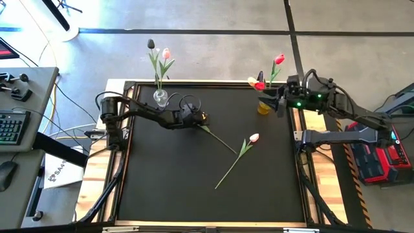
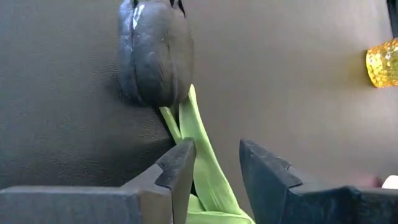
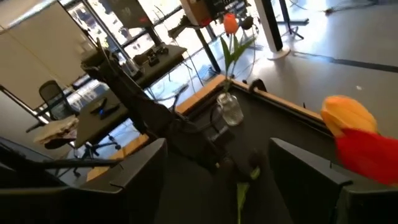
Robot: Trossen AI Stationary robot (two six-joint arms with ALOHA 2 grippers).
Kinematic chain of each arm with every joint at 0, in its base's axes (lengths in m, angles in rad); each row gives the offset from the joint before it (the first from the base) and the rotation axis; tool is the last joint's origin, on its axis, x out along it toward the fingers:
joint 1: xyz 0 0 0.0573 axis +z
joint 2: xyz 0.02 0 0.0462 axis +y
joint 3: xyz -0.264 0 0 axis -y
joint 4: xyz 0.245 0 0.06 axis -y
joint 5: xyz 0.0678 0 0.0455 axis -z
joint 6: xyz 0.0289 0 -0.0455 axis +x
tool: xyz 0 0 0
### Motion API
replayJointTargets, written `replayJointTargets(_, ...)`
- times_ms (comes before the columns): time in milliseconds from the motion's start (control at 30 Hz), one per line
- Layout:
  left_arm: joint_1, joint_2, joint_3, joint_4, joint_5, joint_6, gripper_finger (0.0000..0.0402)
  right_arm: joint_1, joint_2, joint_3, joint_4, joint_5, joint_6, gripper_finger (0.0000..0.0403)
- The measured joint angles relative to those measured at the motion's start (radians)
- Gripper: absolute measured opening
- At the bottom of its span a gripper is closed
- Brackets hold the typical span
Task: Sort flowers into vase by color
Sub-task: Put the black flower into the transparent flower vase
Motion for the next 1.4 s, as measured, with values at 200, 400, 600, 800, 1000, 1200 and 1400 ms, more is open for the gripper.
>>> replayJointTargets(200,-0.017,-0.048,-0.004,-0.03,0.028,-0.005,0.0122,0.0,-0.053,0.0,-0.059,0.006,-0.007,0.0267)
replayJointTargets(400,-0.017,-0.113,-0.005,-0.103,0.027,0.039,0.0122,0.0,-0.085,0.0,-0.066,0.011,-0.051,0.0267)
replayJointTargets(600,-0.016,-0.128,-0.005,-0.178,-0.011,0.008,0.0122,0.0,-0.095,0.0,-0.086,0.011,-0.09,0.0267)
replayJointTargets(800,-0.016,-0.094,-0.005,-0.161,-0.019,-0.048,0.0122,0.0,-0.095,0.0,-0.119,0.011,-0.113,0.0267)
replayJointTargets(1000,-0.018,-0.024,-0.003,-0.065,0.005,-0.095,0.0122,0.0,-0.095,0.0,-0.126,0.011,-0.124,0.0267)
replayJointTargets(1200,-0.019,-0.002,-0.001,-0.041,-0.017,-0.107,0.0116,-0.005,-0.096,0.0,-0.131,0.004,-0.124,0.0267)
replayJointTargets(1400,-0.02,0.0,-0.002,-0.069,-0.028,-0.061,0.0025,-0.005,-0.095,0.0,-0.132,0.004,-0.139,0.0267)
